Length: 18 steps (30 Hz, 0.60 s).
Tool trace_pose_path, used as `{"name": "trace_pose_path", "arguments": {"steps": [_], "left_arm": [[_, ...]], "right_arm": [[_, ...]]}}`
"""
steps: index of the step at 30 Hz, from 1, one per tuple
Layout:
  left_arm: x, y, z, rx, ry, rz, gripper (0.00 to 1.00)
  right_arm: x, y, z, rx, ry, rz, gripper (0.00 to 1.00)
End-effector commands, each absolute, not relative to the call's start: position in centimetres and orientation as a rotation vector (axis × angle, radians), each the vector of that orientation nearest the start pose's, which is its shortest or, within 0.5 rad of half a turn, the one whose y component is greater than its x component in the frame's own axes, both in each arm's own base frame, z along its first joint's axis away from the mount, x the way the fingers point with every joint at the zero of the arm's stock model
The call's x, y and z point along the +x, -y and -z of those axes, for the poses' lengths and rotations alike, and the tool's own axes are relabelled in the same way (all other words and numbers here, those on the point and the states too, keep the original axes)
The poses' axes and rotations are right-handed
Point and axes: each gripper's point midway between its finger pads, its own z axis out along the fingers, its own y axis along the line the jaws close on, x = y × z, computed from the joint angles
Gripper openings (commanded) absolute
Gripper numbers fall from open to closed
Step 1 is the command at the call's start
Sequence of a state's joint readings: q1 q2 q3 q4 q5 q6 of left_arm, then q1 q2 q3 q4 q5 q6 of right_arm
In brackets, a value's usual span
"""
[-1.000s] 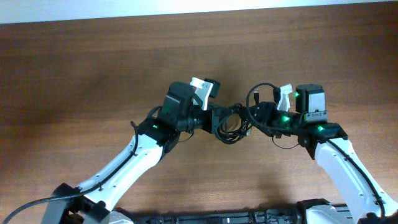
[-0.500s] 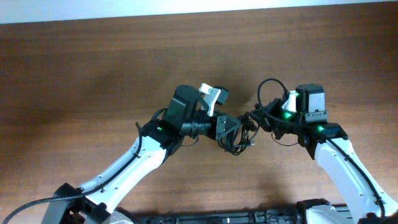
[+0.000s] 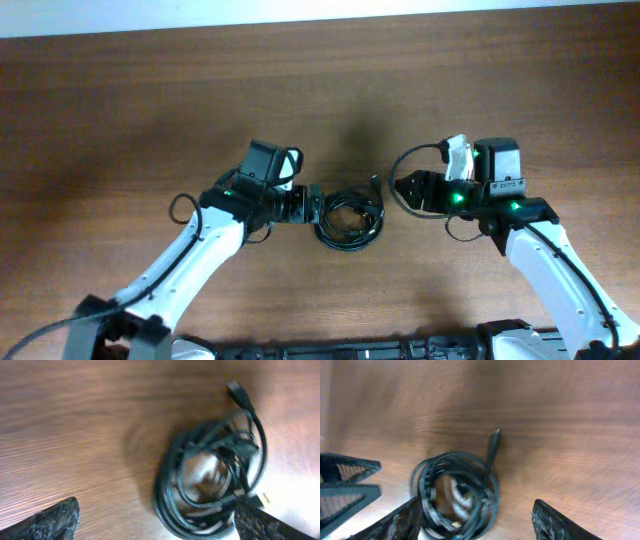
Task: Untangle cables
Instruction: 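Pull the cable bundle apart, moving grippers away from each other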
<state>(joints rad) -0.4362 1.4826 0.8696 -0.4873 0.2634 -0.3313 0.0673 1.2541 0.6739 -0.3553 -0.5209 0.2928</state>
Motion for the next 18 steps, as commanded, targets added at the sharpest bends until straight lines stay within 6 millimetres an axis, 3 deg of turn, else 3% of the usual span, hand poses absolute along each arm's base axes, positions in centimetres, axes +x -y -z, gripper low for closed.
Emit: {"name": "trace_pose_path", "arguments": {"steps": [1, 2, 4, 6, 8, 10, 11, 13, 14, 15, 18], "left_arm": [[27.1, 20.2, -4.5, 0.449, -2.805, 0.750, 0.97], [26.6, 20.4, -3.6, 0.511, -2.818, 0.773, 0.96], [25.8, 20.9, -1.9, 0.608, -2.843, 0.826, 0.92], [25.9, 21.0, -0.9, 0.636, -2.845, 0.820, 0.66], [26.9, 21.3, -1.0, 0.662, -2.789, 0.810, 0.60], [27.1, 21.3, -1.1, 0.662, -2.781, 0.805, 0.20], [27.3, 21.3, -1.1, 0.660, -2.775, 0.800, 0.07], [28.0, 21.0, -1.4, 0.640, -2.762, 0.799, 0.00], [28.6, 20.8, -2.0, 0.623, -2.743, 0.799, 0.00], [30.0, 20.8, -4.5, 0.609, -2.665, 0.805, 0.00], [31.5, 21.2, -10.4, 0.622, -2.486, 0.823, 0.00]], "right_arm": [[32.0, -10.2, -11.4, -0.213, -2.405, -0.613, 0.69], [32.2, -10.3, -11.2, -0.230, -2.405, -0.566, 0.69], [32.4, -13.2, -11.4, -0.432, -2.342, -0.454, 0.69], [33.0, -15.0, -11.7, -0.486, -2.287, -0.374, 0.69], [33.0, -15.6, -11.5, -0.495, -2.287, -0.384, 0.69], [33.0, -15.6, -11.5, -0.487, -2.291, -0.389, 0.69], [32.9, -15.6, -11.4, -0.484, -2.295, -0.389, 0.69], [32.8, -15.5, -11.3, -0.485, -2.304, -0.389, 0.69], [32.3, -16.0, -11.1, -0.504, -2.316, -0.430, 0.73], [31.4, -17.0, -11.1, -0.543, -2.320, -0.521, 0.73], [28.2, -19.3, -11.0, -0.637, -2.358, -0.771, 0.74]]}}
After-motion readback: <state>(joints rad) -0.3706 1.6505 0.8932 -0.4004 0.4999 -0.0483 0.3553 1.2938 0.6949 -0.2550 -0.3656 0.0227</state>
